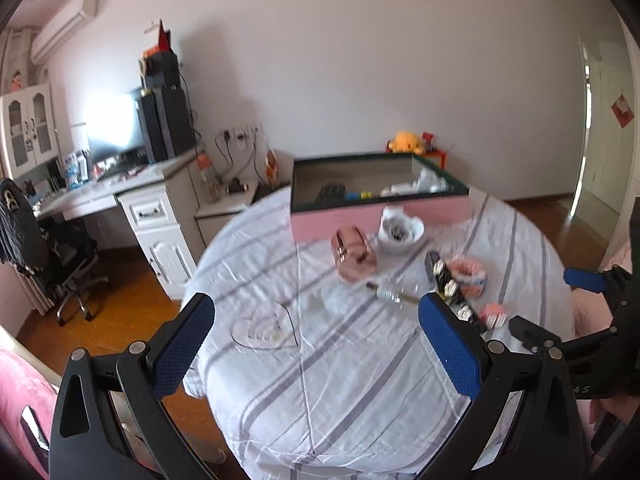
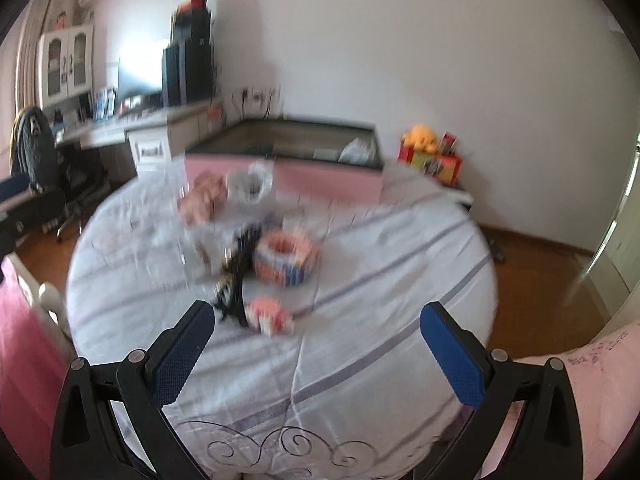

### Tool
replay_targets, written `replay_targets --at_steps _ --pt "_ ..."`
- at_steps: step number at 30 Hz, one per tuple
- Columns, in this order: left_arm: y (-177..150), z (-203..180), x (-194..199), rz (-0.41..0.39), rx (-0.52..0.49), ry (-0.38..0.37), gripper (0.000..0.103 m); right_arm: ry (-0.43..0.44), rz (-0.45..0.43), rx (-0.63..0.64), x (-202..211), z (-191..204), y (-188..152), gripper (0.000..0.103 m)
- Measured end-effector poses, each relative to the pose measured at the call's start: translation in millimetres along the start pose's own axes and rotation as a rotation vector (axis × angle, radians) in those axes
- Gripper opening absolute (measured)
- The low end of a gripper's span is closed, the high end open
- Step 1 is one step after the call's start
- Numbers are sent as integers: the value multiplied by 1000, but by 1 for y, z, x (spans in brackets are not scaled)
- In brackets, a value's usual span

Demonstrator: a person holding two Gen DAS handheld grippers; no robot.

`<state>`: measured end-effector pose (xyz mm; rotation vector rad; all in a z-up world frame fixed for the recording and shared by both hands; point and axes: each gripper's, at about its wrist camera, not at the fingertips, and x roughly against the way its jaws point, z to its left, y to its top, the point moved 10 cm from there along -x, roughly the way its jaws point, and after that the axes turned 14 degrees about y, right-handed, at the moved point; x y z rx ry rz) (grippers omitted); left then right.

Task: Organize rigid objects
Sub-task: 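Grasp the glass bottle with the left tool while the right tool grasps the pink block figure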

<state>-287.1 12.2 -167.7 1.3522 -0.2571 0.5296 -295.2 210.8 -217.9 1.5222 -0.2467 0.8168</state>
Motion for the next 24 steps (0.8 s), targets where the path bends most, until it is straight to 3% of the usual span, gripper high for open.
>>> replay_targets --at_steps 7,10,13,14,21,24 --pt "-18 -19 -32 73 -38 -21 103 -2 56 -15 -34 -13 -10 103" --pt "-21 -31 -43 97 -51 -40 103 26 73 -32 -43 -17 -12 98" --pt "-25 -46 -53 120 -74 -57 103 54 90 -28 -51 -19 -12 79" --pt "-25 -51 -55 126 -81 -63 103 43 100 -18 -54 -21 -12 68" --pt "-27 -80 -79 172 -127 -77 103 56 90 -35 -56 -38 -4 41" --pt "-30 -88 -91 203 -137 -81 103 74 82 -44 -59 -42 -3 40"
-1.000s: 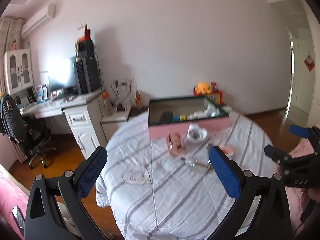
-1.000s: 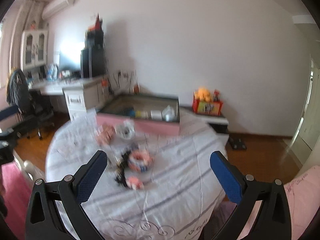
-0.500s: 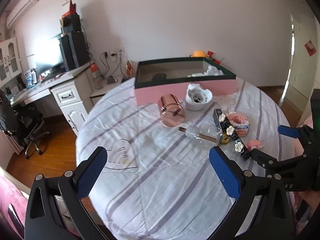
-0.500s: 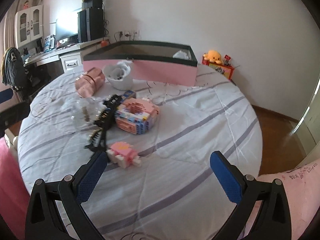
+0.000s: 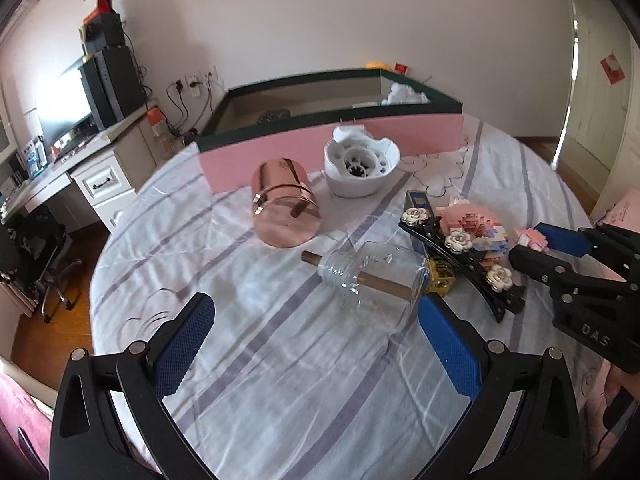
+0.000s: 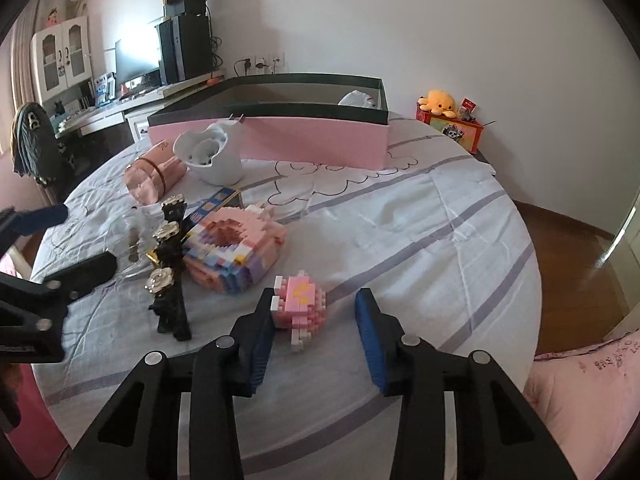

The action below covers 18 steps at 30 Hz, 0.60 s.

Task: Organize rigid objects
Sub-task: 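Grasp the glass bottle with the left tool while the right tool grasps the pink block figure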

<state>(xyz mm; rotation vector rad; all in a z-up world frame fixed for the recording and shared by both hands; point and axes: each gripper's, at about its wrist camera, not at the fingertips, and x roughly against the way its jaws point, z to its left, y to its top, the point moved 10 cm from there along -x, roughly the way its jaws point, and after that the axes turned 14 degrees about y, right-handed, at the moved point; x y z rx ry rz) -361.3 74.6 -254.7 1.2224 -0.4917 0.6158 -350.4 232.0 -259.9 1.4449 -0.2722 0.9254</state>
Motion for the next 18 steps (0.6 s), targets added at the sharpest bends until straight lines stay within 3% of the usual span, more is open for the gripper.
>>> replay_targets --at_steps 8,10,12,18 --pt "2 -14 -19 49 -21 -18 103 5 -15 7 -7 -1 6 41" --pt "5 -16 -21 48 -23 -43 98 5 -21 6 -8 -1 7 41" --pt "6 -22 -23 41 -37 -88 76 3 -26 4 -9 -1 8 41" --pt "3 -18 -16 19 -36 -109 76 10 -25 13 -9 -2 9 39"
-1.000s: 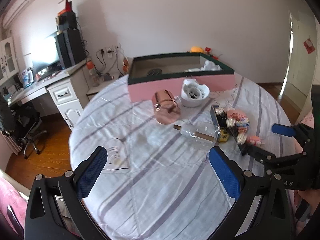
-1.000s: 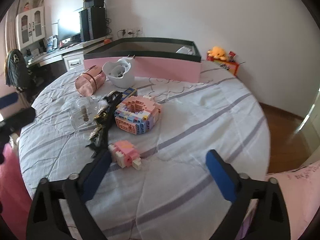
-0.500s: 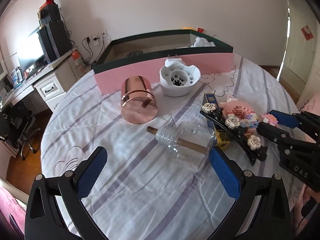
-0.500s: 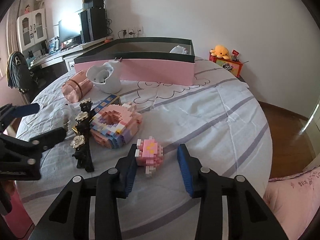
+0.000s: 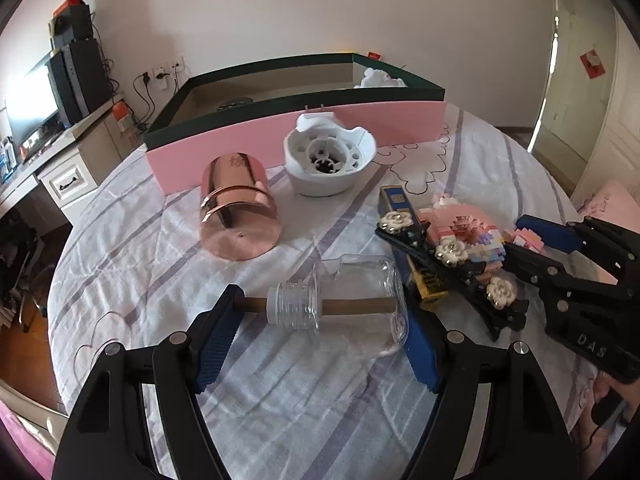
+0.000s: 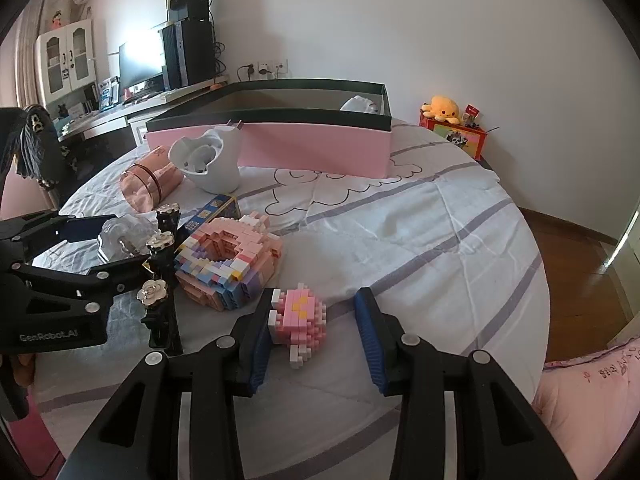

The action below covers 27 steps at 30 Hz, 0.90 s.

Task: Organize rigid objects
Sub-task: 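Grasp the glass bottle with the left tool while the right tool grasps the pink block figure, then carry the bottle and pink figure into the pink box and open both tools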

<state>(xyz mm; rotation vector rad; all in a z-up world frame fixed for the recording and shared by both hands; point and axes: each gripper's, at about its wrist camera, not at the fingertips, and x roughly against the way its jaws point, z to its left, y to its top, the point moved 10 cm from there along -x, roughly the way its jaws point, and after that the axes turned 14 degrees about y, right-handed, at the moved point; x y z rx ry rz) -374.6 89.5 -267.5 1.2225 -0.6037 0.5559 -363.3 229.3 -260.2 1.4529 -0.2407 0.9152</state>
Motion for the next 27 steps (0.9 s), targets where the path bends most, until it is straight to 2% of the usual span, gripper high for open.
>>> replay_targets --at_steps 1,6,10,17,27 --pt "-2 4 1 -2 0 12 76 0 0 1 0 0 0 39" --pt "-13 27 8 1 19 56 76 -4 -5 -5 6 0 -1 24" --pt "-21 41 12 1 36 77 76 -2 1 -12 7 1 -2 24" --pt "-22 45 12 -10 56 67 76 12 -12 -32 14 2 -3 24" --pt "-5 58 41 -106 101 63 76 76 -73 -39 26 16 8 24"
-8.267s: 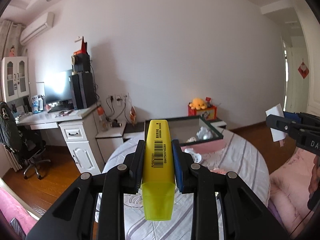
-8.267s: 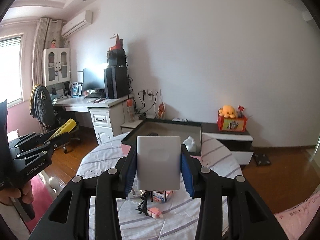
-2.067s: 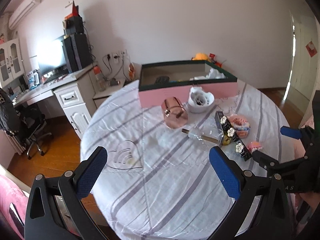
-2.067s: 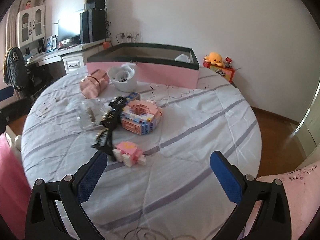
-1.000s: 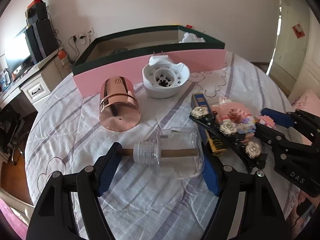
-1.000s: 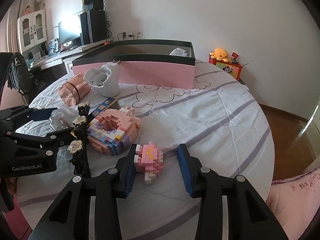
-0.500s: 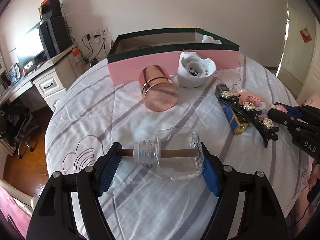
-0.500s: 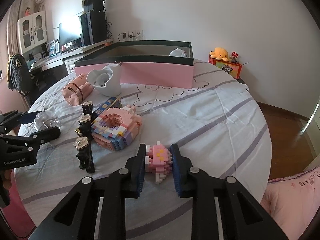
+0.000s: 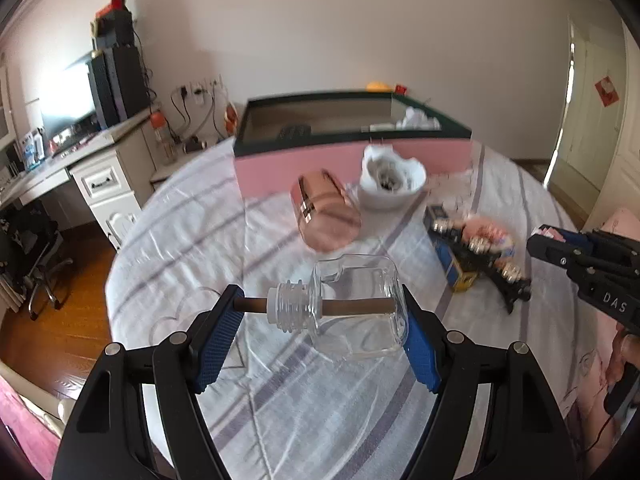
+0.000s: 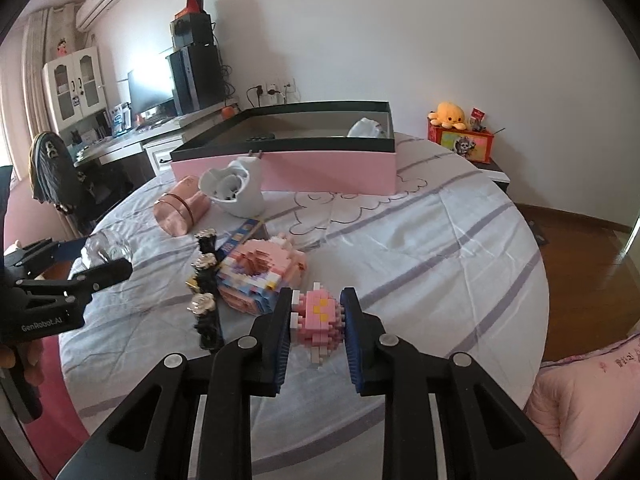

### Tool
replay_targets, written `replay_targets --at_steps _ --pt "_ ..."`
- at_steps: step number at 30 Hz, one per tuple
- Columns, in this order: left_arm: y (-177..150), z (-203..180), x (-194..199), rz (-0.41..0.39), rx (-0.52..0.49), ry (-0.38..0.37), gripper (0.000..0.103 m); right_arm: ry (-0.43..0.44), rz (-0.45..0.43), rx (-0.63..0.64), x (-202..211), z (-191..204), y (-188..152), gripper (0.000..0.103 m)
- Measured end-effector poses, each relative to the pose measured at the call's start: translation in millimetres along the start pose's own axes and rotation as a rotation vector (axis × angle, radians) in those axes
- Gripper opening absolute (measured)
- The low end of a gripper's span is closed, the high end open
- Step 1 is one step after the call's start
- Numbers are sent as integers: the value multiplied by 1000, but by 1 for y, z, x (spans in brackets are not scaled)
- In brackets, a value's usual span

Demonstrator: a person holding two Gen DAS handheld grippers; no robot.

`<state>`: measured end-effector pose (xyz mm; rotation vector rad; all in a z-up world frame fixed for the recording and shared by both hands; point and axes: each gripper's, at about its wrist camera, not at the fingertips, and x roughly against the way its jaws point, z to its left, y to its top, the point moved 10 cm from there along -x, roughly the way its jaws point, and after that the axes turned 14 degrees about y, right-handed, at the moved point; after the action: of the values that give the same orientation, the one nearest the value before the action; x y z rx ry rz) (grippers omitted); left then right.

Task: Organize rigid objects
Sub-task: 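Carry the bottle and pink figure into the pink box and open both tools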

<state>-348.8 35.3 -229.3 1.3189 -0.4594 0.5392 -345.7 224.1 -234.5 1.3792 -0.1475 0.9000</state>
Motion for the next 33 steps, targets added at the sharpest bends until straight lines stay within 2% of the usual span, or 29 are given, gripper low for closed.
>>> replay_targets --at_steps 7,18,22,33 --pt "27 11 35 -91 14 20 75 11 -75 50 24 20 26 24" --pt "81 39 128 -321 117 48 75 -4 -236 184 86 65 89 24" --pt "87 48 153 -371 136 83 76 -14 -281 222 104 84 102 24" --pt "96 70 192 -436 155 132 75 -14 -342 270 135 115 116 24"
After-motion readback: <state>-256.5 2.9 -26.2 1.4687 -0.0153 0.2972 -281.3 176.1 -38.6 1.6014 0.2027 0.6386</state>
